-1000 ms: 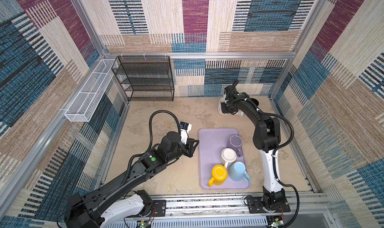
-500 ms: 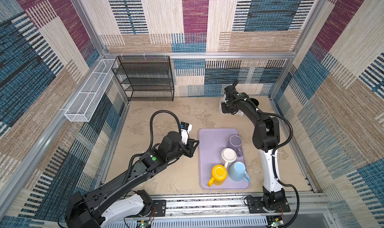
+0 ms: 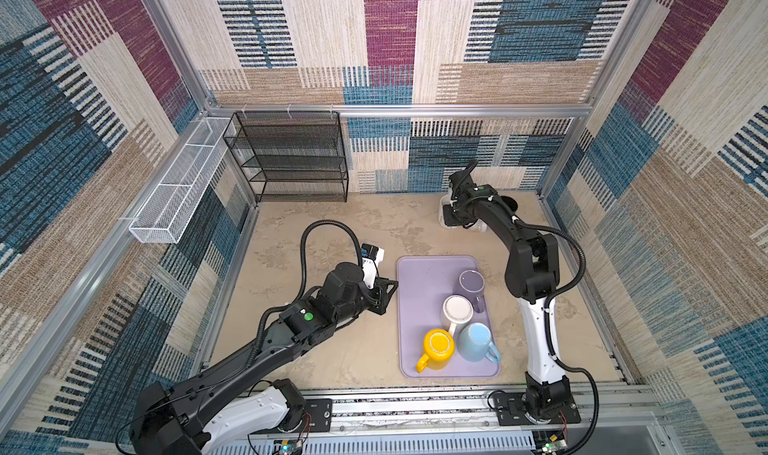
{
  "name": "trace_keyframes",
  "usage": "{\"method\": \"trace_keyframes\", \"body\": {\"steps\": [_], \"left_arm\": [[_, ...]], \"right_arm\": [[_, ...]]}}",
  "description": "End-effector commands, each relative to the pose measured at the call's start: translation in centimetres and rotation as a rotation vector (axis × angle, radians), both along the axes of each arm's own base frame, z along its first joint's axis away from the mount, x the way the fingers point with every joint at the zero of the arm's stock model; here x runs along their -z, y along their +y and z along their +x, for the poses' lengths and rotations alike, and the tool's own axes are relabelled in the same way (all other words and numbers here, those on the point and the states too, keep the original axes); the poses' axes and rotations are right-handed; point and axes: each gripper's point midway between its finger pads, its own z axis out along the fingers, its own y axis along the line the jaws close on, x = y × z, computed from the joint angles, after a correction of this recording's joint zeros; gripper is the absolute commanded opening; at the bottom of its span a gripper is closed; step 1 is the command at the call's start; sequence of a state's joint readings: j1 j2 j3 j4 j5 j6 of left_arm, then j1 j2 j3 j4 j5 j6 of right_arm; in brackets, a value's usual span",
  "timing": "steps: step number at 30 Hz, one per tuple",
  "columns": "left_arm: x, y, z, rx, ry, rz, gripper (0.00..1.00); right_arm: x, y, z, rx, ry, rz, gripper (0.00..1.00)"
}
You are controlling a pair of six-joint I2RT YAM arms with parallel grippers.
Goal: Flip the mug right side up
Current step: 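Hold the upright white mug on the table with the right gripper, then open the right gripper and lift it back over the tray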
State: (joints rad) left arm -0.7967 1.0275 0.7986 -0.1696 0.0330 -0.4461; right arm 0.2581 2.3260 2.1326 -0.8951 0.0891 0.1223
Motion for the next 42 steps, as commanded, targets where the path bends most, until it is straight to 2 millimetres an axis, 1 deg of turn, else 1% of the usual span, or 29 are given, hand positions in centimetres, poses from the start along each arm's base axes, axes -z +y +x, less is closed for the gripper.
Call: {"method": "trace_keyframes", "body": {"steps": [1,4,8,26,34,42], "left_arm": [[-0.4,-0.1,0.1,0.000,-0.008,-0.004,0.31],[-0.5,-0.2,0.2,0.001,-0.006,-0.005,0.31],[-0.4,-0.4,0.2,0.005,0.001,-0.006,0.32],[-0.5,-0.5,0.3,0.005,0.000,-0.008,0.32],[-0.3,-0.5,0.3,0.007,0.005,-0.003,0.32],[-0.3,-0.5,0.3,0.008,0.005,-0.005,0.33]], "right_arm": [[-0.7,-0.2,0.2,0.003,-0.018,-0.015,0.00],[-0.8,-0.3,0.0,0.004,-0.015,-0.019,0.00],[-0.9,-0.4,-0.2,0.004,-0.013,-0.024,0.04],[-0.2,-0.5,-0.7,-0.001,0.010,-0.029,0.15],[-0.2,-0.6,-0.8,-0.003,0.009,-0.029,0.25],[-0.1,-0.6,-0.9,-0.005,0.009,-0.031,0.27]]}}
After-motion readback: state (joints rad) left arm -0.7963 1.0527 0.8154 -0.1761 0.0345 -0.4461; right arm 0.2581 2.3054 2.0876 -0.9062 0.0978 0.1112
